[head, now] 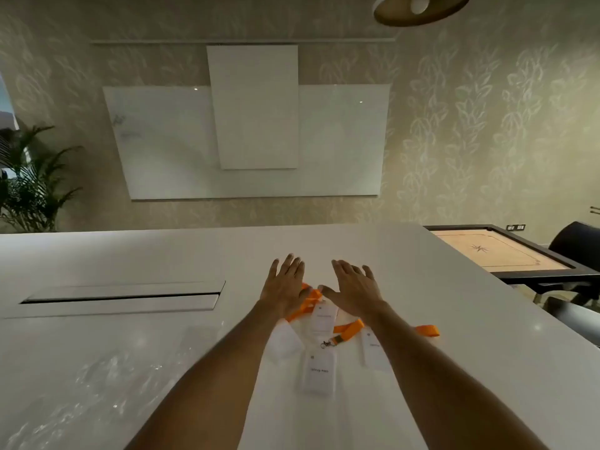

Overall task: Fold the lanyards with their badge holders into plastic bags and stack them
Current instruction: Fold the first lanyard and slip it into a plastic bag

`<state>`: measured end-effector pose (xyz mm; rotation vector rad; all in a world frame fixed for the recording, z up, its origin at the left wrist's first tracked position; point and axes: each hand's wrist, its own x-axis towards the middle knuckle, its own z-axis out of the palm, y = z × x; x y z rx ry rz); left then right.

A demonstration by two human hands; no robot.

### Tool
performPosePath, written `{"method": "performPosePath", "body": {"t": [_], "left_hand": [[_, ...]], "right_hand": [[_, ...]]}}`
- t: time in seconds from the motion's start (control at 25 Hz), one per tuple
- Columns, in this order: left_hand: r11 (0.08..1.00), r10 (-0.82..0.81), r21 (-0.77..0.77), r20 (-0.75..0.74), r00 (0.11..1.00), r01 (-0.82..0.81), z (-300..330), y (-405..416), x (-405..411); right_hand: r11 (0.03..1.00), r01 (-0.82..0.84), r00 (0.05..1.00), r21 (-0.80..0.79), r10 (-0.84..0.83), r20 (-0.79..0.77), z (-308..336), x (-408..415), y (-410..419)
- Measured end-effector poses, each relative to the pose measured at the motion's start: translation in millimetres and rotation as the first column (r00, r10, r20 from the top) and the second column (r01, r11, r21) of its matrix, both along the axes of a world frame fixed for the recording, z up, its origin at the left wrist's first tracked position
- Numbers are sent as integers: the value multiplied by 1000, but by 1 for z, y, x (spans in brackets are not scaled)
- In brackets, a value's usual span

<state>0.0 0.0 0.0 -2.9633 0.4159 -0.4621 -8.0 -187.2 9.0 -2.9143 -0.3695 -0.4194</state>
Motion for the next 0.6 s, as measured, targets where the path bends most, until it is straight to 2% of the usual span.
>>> {"method": "performPosePath", "body": {"t": [0.2,0.32,0.48,0.6], "left_hand": [[993,34,-102,-249,968,-62,-25,3,1],[989,43,-119,-353,935,-90,-34,0,-2],[983,-1,-172,-352,936,-64,-44,-4,-2],[960,-30,-272,-347,937,-70,-46,-11,-1]], "right_hand": [[997,9,994,-75,-17,-104,-31,-7,4],[994,-4,996,-105,-6,-94,-45,-9,3],[987,15,998,-162,-26,-61,-65,-6,6],[989,61,996,-132,-70,-63,-69,-4,9]]}}
